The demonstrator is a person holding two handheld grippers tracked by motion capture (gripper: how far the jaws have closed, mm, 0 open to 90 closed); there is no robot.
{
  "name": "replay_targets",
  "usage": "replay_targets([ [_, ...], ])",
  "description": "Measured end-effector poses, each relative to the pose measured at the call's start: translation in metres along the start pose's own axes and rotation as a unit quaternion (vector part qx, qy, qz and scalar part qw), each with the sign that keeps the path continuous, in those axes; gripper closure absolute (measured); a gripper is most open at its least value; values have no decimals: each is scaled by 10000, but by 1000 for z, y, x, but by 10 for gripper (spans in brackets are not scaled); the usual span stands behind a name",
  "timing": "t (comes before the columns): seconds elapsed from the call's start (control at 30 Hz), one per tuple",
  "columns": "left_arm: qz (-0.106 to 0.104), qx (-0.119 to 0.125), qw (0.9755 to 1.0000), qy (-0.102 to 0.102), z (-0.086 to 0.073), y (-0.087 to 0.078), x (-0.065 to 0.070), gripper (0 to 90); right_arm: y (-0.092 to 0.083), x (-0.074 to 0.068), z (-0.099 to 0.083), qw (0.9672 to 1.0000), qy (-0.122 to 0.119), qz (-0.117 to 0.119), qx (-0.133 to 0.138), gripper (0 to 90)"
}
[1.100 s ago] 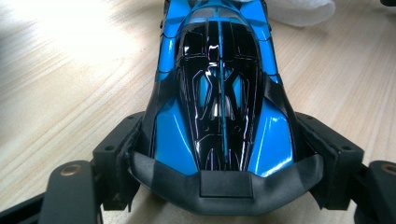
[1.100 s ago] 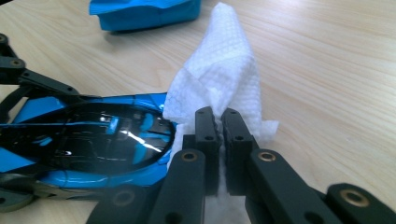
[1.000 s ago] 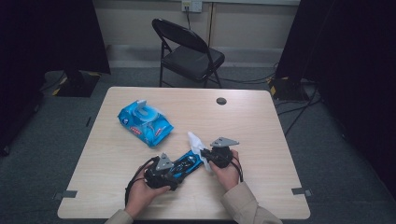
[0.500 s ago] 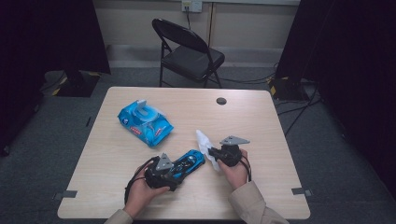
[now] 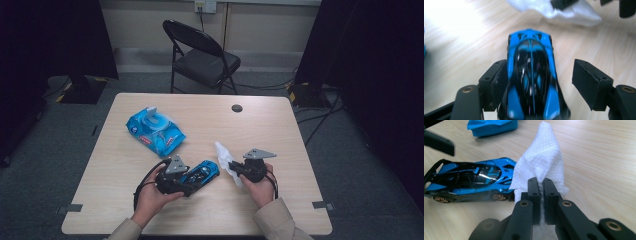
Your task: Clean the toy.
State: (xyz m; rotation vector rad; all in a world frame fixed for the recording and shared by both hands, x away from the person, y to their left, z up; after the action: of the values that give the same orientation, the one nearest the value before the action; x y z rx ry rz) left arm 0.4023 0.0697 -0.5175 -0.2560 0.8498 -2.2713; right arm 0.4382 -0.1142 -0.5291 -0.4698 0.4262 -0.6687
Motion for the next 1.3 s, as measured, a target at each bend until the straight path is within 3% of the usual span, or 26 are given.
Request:
replay_targets([
  [0.07, -49, -162, 9998, -115, 2, 9, -2, 326, 0, -2, -3, 10000, 22, 35, -30, 869],
  [0.23, -139, -271, 9994, -166, 4, 24, 3, 384, 0, -4, -8, 9999, -30, 58, -104, 869],
  [0.43, -77, -312, 9995, -24, 6, 27, 0, 473, 2, -7, -17, 9996, -56, 97, -269, 869],
  [0.53, -87, -306, 9995, -9, 7, 29, 1, 426, 5, -10, -19, 9993, -113, 119, -331, 869],
  [0.6, 28, -384, 9993, 10, 6, 31, -1, 391, 7, -12, -20, 9991, -159, 122, -380, 869],
  [0.7, 23, -351, 9994, 75, 6, 33, 0, 394, 8, -15, -20, 9989, -207, 161, -399, 869],
  [1.0, 29, -376, 9993, 10, 7, 32, 0, 434, 13, -18, -25, 9979, -250, 157, -574, 869],
  [1.3, 37, -354, 9994, -9, 6, 31, -1, 438, 25, -34, -24, 9957, -504, 295, -721, 870],
])
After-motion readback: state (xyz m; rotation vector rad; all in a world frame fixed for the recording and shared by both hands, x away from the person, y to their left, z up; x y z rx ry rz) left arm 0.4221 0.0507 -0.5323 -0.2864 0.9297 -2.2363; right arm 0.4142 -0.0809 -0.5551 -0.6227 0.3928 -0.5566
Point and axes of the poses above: each handheld gripper's, and its own axes: y roughly forward along the jaws, z roughly out of its top, x roughly to its right, the point moved 8 cm from there along y, roughly forward along the jaws, and after that the axes turned 7 degrees about z, right-handed, at the moved point
